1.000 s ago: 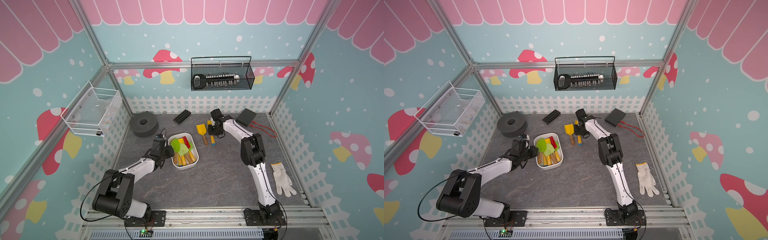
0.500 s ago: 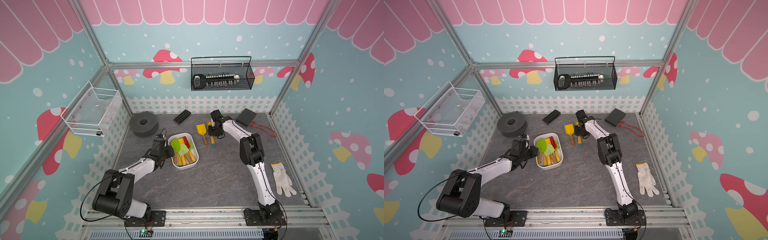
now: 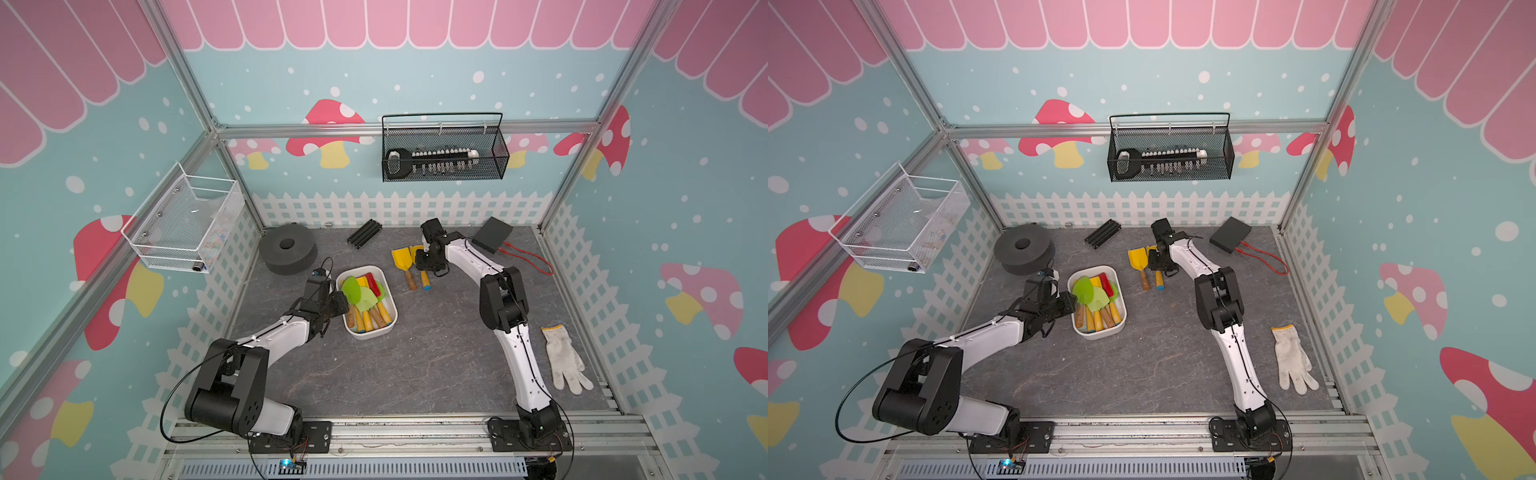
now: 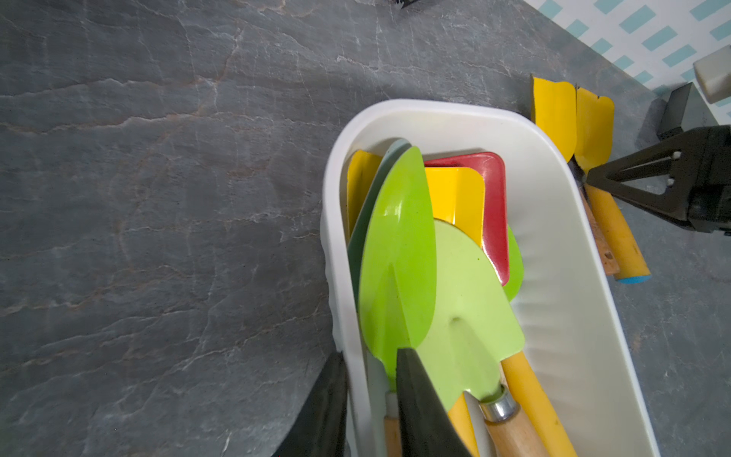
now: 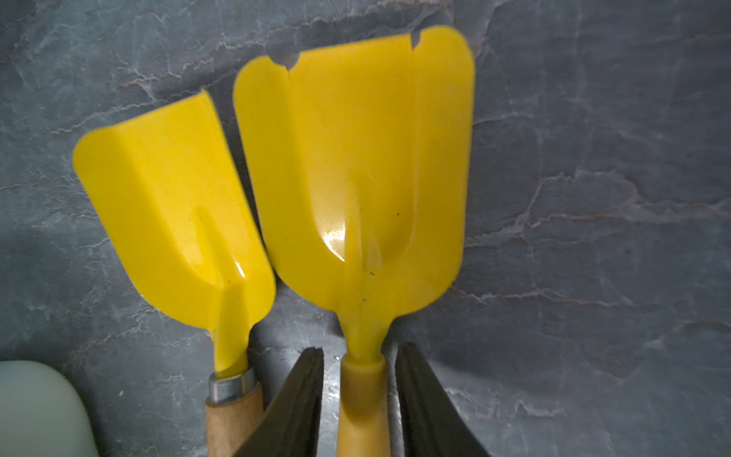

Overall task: Take the shovel out of the storage box
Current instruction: Place the shovel at the center of the board.

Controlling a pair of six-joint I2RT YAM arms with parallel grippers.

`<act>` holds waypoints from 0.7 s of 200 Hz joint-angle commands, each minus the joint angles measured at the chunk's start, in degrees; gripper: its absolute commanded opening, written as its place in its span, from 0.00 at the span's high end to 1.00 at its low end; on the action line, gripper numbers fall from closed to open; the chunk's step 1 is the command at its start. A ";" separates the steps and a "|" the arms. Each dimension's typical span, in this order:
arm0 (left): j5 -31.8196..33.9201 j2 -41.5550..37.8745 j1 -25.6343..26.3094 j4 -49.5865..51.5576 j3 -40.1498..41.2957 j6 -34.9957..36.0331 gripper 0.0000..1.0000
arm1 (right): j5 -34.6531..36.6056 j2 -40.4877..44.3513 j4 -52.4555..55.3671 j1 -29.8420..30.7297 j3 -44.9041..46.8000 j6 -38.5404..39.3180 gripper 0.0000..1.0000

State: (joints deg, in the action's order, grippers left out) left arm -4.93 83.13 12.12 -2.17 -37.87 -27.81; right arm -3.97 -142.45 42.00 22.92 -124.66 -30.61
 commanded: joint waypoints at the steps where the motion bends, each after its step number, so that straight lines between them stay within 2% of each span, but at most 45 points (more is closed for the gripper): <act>1: 0.11 -1.09 -0.07 0.07 -0.98 1.00 0.73 | 0.52 3.29 0.00 0.02 1.59 1.23 0.59; 36: 0.47 -1.82 -0.08 0.15 -0.76 1.01 0.69 | 1.33 9.54 -2.36 0.29 8.50 4.48 0.54; 65: 0.54 -2.09 -0.08 0.24 -0.72 0.92 0.65 | 0.47 14.86 -4.22 0.36 14.92 5.51 0.54; 109: 0.72 -2.21 -0.08 0.68 -0.76 0.92 0.63 | -5.77 21.79 -7.28 0.94 22.83 7.74 0.53; 140: 0.74 -2.36 -0.08 0.68 -0.72 0.89 0.63 | -8.79 25.62 -7.21 1.98 25.88 9.04 0.55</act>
State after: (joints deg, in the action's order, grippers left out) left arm -4.71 81.91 12.12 -2.17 -37.87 -27.64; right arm -8.84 -120.11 35.55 23.77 -100.97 -23.70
